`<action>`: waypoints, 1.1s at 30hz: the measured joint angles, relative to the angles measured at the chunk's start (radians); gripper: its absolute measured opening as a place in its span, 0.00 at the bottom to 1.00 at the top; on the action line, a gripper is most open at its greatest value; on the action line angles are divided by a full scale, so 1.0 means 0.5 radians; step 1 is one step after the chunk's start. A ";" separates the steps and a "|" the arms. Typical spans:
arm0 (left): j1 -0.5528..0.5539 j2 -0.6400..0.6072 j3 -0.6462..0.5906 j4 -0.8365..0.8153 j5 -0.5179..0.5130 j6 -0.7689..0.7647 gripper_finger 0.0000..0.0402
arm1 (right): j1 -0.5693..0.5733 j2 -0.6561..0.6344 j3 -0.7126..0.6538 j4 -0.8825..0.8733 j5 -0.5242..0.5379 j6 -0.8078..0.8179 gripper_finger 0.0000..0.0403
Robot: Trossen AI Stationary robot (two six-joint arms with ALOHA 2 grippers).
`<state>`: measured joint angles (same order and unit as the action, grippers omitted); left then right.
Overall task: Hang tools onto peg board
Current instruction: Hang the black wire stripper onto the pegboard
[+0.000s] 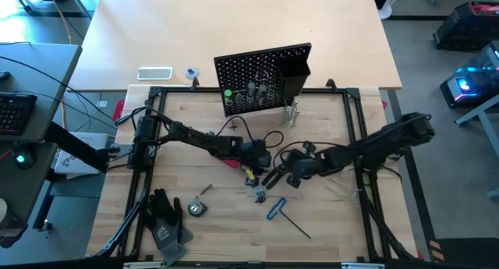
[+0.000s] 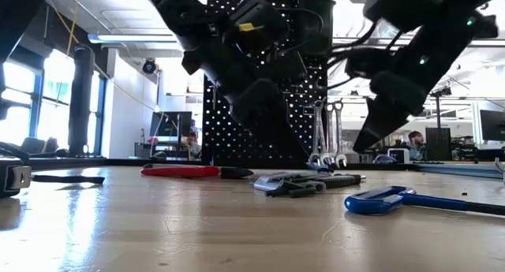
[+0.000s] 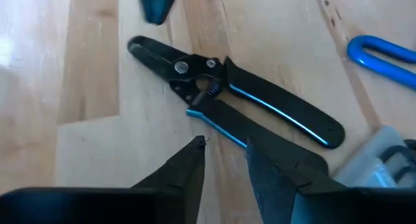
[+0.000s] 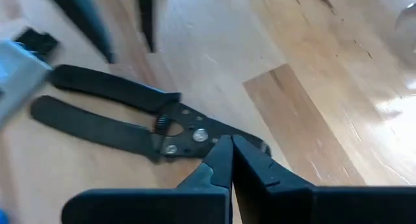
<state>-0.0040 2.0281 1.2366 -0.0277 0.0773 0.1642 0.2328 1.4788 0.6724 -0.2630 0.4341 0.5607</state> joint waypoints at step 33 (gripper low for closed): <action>-0.059 0.117 0.005 0.023 0.000 -0.632 0.49 | -0.153 0.381 0.004 0.246 -0.210 -0.089 0.00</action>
<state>-0.0334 2.0864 1.2389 -0.0161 0.0772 -0.1518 0.1562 1.6691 0.6743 -0.1402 0.3290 0.5159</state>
